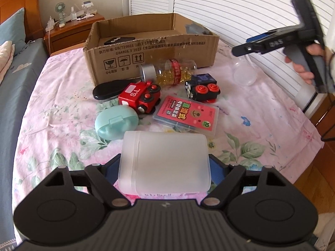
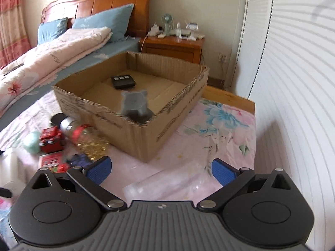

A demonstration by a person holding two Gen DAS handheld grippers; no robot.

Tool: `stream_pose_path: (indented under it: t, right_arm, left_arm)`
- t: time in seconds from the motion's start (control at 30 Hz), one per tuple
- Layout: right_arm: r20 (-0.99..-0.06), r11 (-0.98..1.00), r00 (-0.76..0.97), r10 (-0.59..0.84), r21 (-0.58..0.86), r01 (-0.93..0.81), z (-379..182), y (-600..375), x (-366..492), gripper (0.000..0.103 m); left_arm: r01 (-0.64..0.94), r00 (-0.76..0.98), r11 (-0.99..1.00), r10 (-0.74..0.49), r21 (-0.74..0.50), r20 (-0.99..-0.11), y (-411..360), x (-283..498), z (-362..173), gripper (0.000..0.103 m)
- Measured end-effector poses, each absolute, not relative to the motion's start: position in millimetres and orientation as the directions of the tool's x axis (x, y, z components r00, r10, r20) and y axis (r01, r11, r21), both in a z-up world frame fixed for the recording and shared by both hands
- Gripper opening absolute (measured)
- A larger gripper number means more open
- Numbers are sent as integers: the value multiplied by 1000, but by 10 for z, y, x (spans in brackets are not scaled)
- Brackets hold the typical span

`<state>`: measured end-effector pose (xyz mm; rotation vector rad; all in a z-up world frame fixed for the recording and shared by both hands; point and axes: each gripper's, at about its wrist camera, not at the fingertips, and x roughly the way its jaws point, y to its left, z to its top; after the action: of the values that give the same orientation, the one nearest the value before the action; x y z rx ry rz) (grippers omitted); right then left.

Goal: Organize rigid objects
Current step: 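Close the right tool around the clear plastic jar while the left tool holds the white box, then lift the white box with the left tool into the cardboard box while the right tool carries the jar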

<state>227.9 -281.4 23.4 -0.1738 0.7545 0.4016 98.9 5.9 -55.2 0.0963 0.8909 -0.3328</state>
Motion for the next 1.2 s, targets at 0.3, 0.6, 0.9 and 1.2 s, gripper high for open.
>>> stream_pose_path:
  t: [0.3,0.6,0.9,1.2]
  right_arm:
    - [-781,907,531,329,106,-407,15,-2852,2431,103]
    - [-839,914,455,297,112,-390,-5,-2563,2011,103]
    - [-880,941,452,145,-18,-337,-227,-2332,1971,103]
    - [-872,958,473,122,-21,-286,-200,-2313,1931,103]
  left_arm:
    - [320,581,945,-255,-72,-773,89,993,-552,82]
    - [338,580,938,-277,-84,-766,128,972,-551,82]
    - [346,580,934,-288,-89,-762,145,976,-544,82]
    - [353,569,929,-305,-108,-764,147,985,-578,82]
